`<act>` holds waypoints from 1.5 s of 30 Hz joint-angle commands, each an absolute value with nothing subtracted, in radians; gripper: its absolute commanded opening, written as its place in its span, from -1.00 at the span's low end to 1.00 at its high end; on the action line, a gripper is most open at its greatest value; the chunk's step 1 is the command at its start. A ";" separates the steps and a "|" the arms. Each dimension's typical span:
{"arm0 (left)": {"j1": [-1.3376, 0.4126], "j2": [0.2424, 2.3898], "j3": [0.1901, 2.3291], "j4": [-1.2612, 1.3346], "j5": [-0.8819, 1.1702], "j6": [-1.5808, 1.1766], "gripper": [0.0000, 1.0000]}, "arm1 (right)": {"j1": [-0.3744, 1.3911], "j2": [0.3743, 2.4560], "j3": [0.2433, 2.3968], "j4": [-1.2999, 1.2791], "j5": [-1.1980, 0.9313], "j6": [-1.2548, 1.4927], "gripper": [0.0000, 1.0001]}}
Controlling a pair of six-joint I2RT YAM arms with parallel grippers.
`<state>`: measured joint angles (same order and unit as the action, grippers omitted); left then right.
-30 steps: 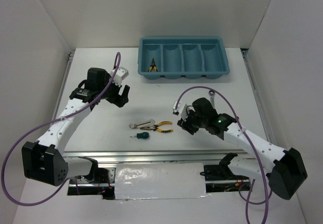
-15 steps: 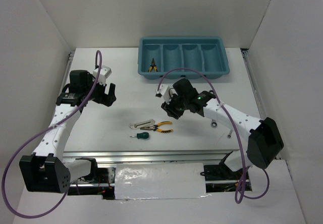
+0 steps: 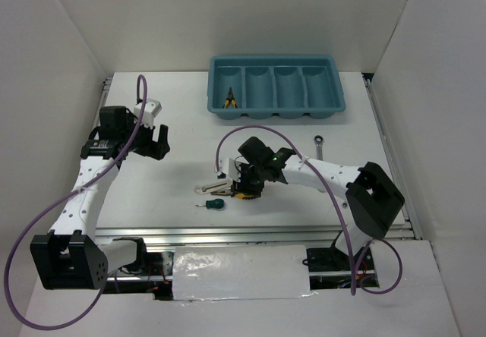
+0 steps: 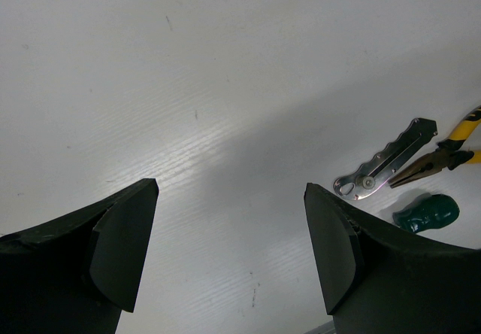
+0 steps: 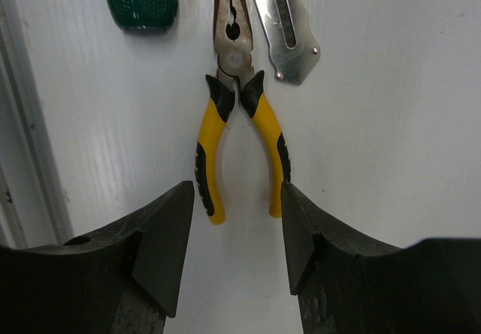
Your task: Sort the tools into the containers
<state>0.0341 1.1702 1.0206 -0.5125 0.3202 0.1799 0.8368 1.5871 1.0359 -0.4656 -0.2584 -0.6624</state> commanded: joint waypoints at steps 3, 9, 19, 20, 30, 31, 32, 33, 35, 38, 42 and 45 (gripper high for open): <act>0.041 1.166 1.003 -0.492 0.351 0.172 0.85 | 0.802 1.650 1.075 -0.457 -0.297 -0.853 0.16; 0.043 1.154 0.983 -0.488 0.345 0.178 0.85 | 0.767 1.726 1.123 -0.491 -0.328 -0.936 0.15; 0.051 1.114 0.950 -0.495 0.328 0.179 0.85 | 0.755 1.802 1.161 -0.508 -0.334 -0.966 0.13; 0.052 1.112 0.950 -0.499 0.327 0.183 0.85 | 0.756 1.802 1.157 -0.503 -0.334 -0.968 0.12; 0.054 1.134 0.962 -0.503 0.328 0.186 0.84 | 0.778 1.870 1.209 -0.538 -0.302 -0.962 -0.12; 0.054 1.134 0.965 -0.503 0.330 0.189 0.84 | 0.779 1.874 1.213 -0.546 -0.298 -0.965 -0.12; 0.054 1.135 0.965 -0.505 0.330 0.192 0.84 | 0.784 1.879 1.218 -0.551 -0.295 -0.966 -0.14; 0.054 1.137 0.968 -0.505 0.330 0.193 0.84 | 0.784 1.887 1.221 -0.560 -0.293 -0.968 -0.17; 0.055 1.138 0.971 -0.505 0.328 0.198 0.84 | 0.796 1.891 1.218 -0.563 -0.281 -0.974 -0.24; 0.057 1.138 0.969 -0.496 0.318 0.198 0.84 | 0.802 1.888 1.216 -0.563 -0.285 -0.974 -0.44; 0.054 1.137 0.971 -0.488 0.324 0.204 0.84 | 0.784 1.818 1.204 -0.594 -0.317 -0.968 -0.68; 0.057 1.146 0.976 -0.486 0.324 0.209 0.83 | 0.766 1.714 1.177 -0.609 -0.360 -0.954 -0.76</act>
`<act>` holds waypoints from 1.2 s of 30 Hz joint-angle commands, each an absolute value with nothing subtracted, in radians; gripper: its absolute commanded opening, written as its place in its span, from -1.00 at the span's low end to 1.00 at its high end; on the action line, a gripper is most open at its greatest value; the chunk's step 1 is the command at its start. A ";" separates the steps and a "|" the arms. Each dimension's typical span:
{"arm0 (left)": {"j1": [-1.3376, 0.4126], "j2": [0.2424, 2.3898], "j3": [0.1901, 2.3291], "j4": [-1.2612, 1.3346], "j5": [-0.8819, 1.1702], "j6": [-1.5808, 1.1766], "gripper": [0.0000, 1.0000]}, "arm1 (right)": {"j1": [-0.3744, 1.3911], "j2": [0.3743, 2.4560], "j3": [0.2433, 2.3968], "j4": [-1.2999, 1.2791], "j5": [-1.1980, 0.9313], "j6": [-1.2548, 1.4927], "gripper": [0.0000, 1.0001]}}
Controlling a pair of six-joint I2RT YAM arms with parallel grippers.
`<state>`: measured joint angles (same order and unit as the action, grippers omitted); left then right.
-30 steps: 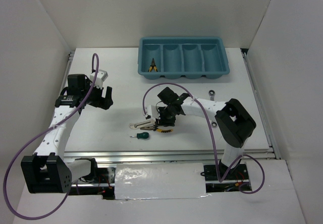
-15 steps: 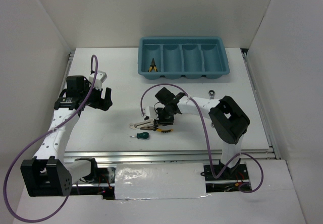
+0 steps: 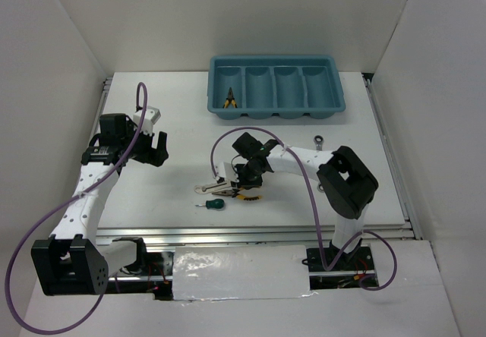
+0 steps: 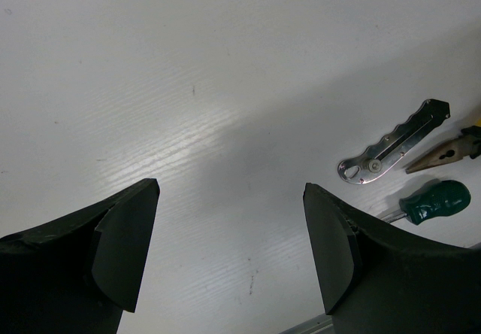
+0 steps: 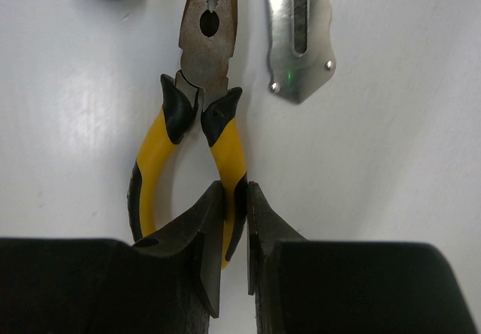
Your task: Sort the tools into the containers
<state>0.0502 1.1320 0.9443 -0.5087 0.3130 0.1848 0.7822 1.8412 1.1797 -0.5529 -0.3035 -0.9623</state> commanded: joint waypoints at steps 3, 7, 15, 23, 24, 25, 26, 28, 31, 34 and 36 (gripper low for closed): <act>0.057 1.150 0.983 -0.471 0.322 0.201 0.83 | 0.746 1.611 1.172 -0.629 -0.402 -0.925 -0.87; 0.058 1.166 0.994 -0.462 0.331 0.183 0.83 | 0.695 1.516 1.219 -0.620 -0.440 -0.788 -1.00; 0.066 1.193 1.008 -0.419 0.319 0.109 0.85 | 0.489 1.728 1.650 -0.572 -0.425 -0.129 -1.00; 0.080 1.247 1.063 -0.442 0.316 0.072 0.82 | 0.440 1.959 1.871 -0.450 -0.213 0.227 -1.00; 0.081 1.243 1.057 -0.442 0.311 0.072 0.83 | 0.437 2.009 1.926 -0.449 -0.201 0.262 -1.00; 0.081 1.241 1.055 -0.439 0.307 0.072 0.83 | 0.436 2.034 1.956 -0.437 -0.198 0.268 -1.00; 0.081 1.235 1.051 -0.440 0.305 0.072 0.83 | 0.431 2.058 1.995 -0.425 -0.190 0.278 -1.00; 0.081 1.232 1.039 -0.443 0.301 0.071 0.83 | 0.439 2.103 2.002 -0.334 -0.120 0.284 -1.00; 0.083 1.224 1.020 -0.448 0.298 0.066 0.83 | 0.445 2.157 1.988 -0.211 -0.043 0.298 -1.00; 0.084 1.218 1.015 -0.454 0.293 0.064 0.83 | 0.436 2.239 2.043 -0.161 0.023 0.310 -1.00; 0.083 1.212 1.014 -0.463 0.290 0.069 0.83 | 0.442 2.281 2.066 -0.135 0.064 0.301 -1.00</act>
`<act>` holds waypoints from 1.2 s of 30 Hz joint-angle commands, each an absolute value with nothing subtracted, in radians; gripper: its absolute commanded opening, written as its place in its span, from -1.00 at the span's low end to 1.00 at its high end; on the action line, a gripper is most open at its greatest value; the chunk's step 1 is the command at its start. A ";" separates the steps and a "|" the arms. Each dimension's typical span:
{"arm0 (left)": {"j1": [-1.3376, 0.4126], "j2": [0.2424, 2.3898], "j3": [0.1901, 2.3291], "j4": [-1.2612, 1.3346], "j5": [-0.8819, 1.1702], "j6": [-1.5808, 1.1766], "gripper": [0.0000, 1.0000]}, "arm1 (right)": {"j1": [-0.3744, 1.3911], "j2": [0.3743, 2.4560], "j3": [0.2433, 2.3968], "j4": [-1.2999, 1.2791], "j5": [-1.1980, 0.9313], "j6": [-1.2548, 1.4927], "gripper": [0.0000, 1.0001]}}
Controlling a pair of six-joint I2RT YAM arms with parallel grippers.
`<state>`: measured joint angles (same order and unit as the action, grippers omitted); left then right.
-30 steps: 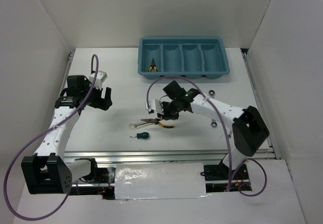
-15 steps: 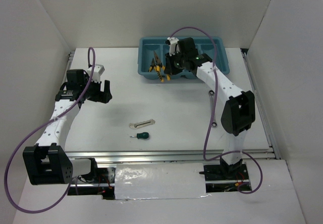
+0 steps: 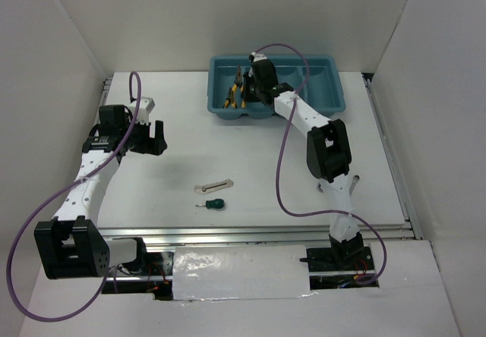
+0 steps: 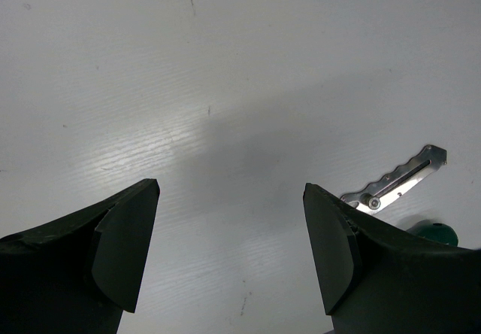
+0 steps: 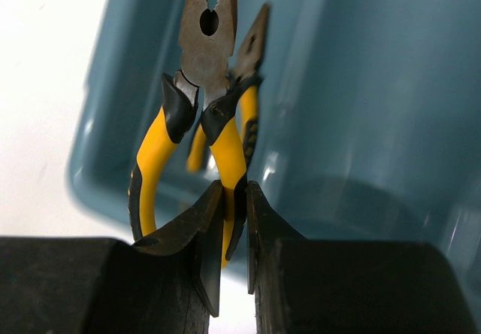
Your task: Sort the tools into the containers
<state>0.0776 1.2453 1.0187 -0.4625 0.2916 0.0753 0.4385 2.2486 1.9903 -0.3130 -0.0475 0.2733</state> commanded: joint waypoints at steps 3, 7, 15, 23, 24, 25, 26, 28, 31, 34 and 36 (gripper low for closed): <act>0.086 1.200 1.003 -0.474 0.288 0.078 0.83 | 0.451 2.310 2.065 -0.052 0.115 0.276 -1.00; 0.090 1.180 0.974 -0.486 0.281 0.090 0.83 | 0.460 2.335 2.069 -0.005 0.097 0.250 -0.99; 0.094 1.170 0.971 -0.495 0.285 0.092 0.83 | 0.495 2.372 2.092 0.035 0.094 0.216 -0.74; 0.097 1.146 0.956 -0.503 0.287 0.087 0.85 | 0.499 2.399 2.100 0.017 0.074 0.210 -0.29; 0.097 1.144 0.951 -0.503 0.293 0.086 0.86 | 0.499 2.396 2.097 0.017 0.074 0.210 -0.11; 0.097 1.141 0.950 -0.503 0.299 0.087 0.87 | 0.499 2.395 2.095 0.017 0.074 0.210 -0.04; 0.097 1.134 0.950 -0.503 0.302 0.094 0.87 | 0.497 2.393 2.094 0.014 0.072 0.210 0.06; 0.097 1.129 0.948 -0.505 0.324 0.098 0.89 | 0.492 2.379 2.086 0.012 0.063 0.213 0.22; 0.095 1.105 0.953 -0.503 0.394 0.161 0.85 | 0.486 2.326 2.066 0.008 0.042 0.213 0.18; 0.055 1.074 0.940 -0.488 0.433 0.237 0.85 | 0.477 2.185 1.947 0.032 -0.032 0.183 0.15; 0.008 1.055 0.920 -0.477 0.426 0.296 0.84 | 0.465 2.050 1.835 0.032 -0.137 0.126 0.21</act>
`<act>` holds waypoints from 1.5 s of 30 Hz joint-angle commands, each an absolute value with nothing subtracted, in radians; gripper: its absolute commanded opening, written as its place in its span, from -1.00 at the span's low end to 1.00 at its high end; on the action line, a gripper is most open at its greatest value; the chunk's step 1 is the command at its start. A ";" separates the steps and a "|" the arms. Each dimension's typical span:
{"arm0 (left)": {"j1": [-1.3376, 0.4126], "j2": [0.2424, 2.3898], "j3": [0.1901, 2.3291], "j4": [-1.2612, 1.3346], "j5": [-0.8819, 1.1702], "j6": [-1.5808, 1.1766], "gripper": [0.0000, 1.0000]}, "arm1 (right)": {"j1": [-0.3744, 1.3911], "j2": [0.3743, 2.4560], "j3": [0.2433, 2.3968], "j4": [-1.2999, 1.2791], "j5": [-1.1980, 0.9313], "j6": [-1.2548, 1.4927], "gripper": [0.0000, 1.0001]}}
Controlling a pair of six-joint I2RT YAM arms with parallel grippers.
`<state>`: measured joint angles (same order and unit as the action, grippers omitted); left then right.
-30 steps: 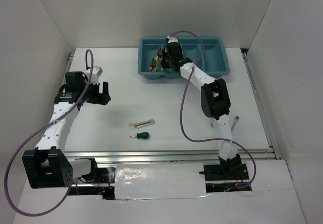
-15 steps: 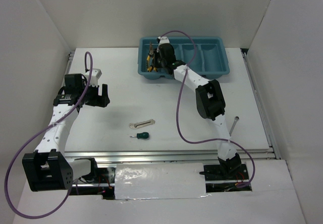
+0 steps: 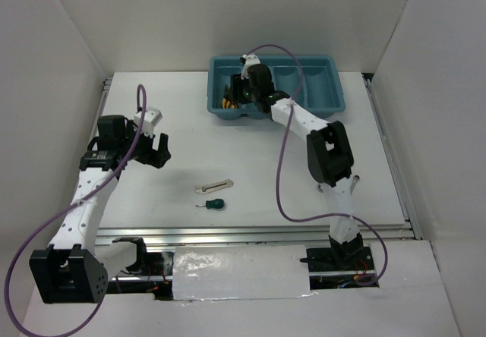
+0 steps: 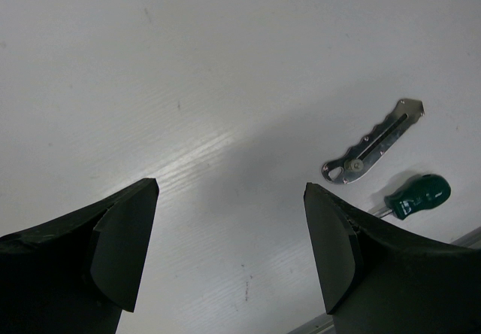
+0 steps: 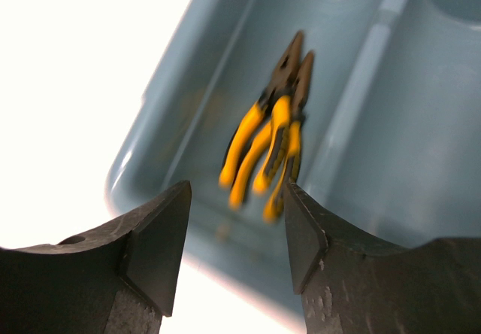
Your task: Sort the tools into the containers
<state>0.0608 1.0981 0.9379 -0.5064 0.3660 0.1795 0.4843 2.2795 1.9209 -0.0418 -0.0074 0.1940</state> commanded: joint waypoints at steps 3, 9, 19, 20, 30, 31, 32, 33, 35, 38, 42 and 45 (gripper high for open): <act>-0.047 1.043 0.884 -0.462 0.437 0.346 0.84 | 0.443 1.901 1.719 -0.067 -0.228 0.051 0.23; -0.245 1.080 0.848 -0.495 0.416 0.491 0.82 | 0.368 1.655 1.449 -0.205 -0.247 -0.029 0.24; -0.581 1.215 0.850 -0.512 0.356 0.612 0.95 | 0.204 1.373 1.152 -0.278 -0.241 -0.051 0.77; -0.622 1.241 0.847 -0.508 0.341 0.624 0.96 | 0.178 1.356 1.143 -0.285 -0.253 -0.052 0.78; -0.719 1.440 0.870 -0.479 0.305 0.649 0.85 | 0.017 1.312 1.108 -0.298 -0.293 -0.002 0.78; -0.722 1.453 0.874 -0.476 0.307 0.647 0.83 | 0.006 1.310 1.109 -0.302 -0.298 -0.002 0.78; -0.724 1.474 0.880 -0.469 0.302 0.643 0.82 | 0.008 1.310 1.111 -0.304 -0.299 0.027 0.78; -0.727 1.486 0.884 -0.459 0.295 0.637 0.79 | 0.008 1.310 1.111 -0.305 -0.305 0.029 0.78; -0.735 1.511 0.885 -0.445 0.278 0.626 0.75 | -0.032 1.305 1.108 -0.305 -0.305 0.032 0.78; -0.749 1.525 0.873 -0.416 0.244 0.632 0.69 | -0.046 1.298 1.100 -0.301 -0.307 0.034 0.78; -0.758 1.514 0.856 -0.384 0.222 0.631 0.52 | -0.055 1.287 1.081 -0.287 -0.296 0.034 0.78; -0.759 1.499 0.859 -0.364 0.219 0.627 0.35 | -0.064 1.281 1.066 -0.282 -0.295 0.034 0.77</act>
